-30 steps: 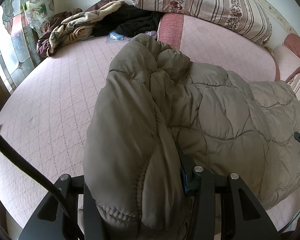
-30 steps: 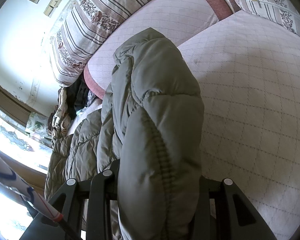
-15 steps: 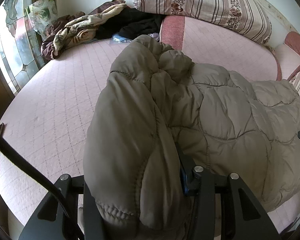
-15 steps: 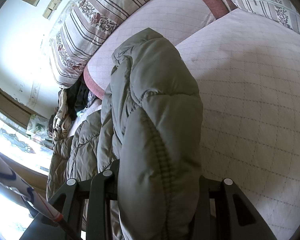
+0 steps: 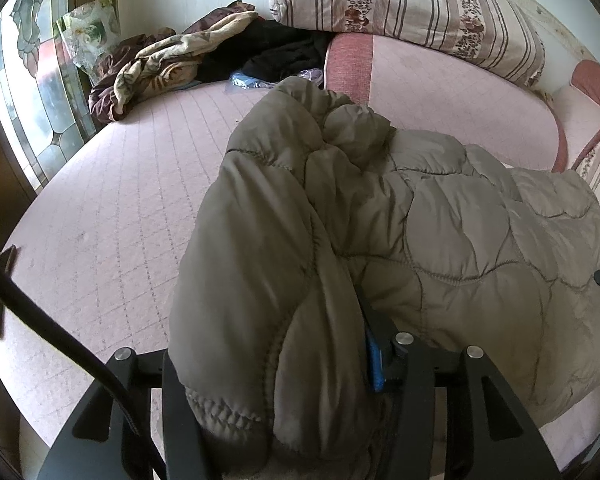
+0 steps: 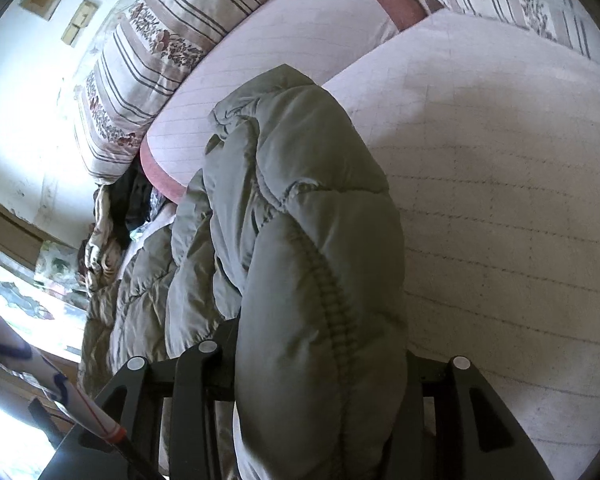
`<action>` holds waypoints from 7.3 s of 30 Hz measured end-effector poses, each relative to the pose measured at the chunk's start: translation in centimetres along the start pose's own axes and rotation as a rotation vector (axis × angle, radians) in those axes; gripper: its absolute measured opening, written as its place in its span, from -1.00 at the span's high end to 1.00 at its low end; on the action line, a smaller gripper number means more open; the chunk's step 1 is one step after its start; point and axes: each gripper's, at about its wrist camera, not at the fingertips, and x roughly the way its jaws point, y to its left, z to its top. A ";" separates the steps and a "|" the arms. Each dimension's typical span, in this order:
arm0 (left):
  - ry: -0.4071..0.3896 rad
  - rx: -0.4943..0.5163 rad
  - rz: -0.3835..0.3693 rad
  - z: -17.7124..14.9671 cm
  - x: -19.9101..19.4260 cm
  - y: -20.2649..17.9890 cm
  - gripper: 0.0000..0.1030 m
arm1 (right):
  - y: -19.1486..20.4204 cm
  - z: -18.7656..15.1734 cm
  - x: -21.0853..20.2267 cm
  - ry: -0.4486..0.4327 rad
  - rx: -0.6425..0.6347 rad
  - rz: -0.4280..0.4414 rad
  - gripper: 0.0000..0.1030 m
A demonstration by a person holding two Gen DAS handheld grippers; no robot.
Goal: Fold large clothes
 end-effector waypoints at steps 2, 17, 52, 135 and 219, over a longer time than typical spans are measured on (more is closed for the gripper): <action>-0.004 0.011 0.009 -0.3 -0.2 0.0 0.03 | 0.1 -0.4 -0.2 -0.011 -0.014 -0.022 0.13; 0.061 -0.127 -0.110 -0.9 -1.8 2.9 -0.04 | -1.1 -1.9 -3.3 -0.092 0.035 -0.128 -0.38; 0.105 -0.071 -0.032 4.6 9.5 1.8 -0.77 | 4.3 -2.7 3.3 -0.089 -0.312 -0.518 -0.61; -0.070 0.006 0.075 -10.6 -9.0 1.6 -0.69 | 20.7 -14.8 6.9 0.007 -0.644 -0.293 -0.45; -0.033 0.057 0.032 -18.9 -17.1 -3.3 -1.00 | 9.7 -28.2 -13.6 -0.097 -0.532 -0.467 -0.72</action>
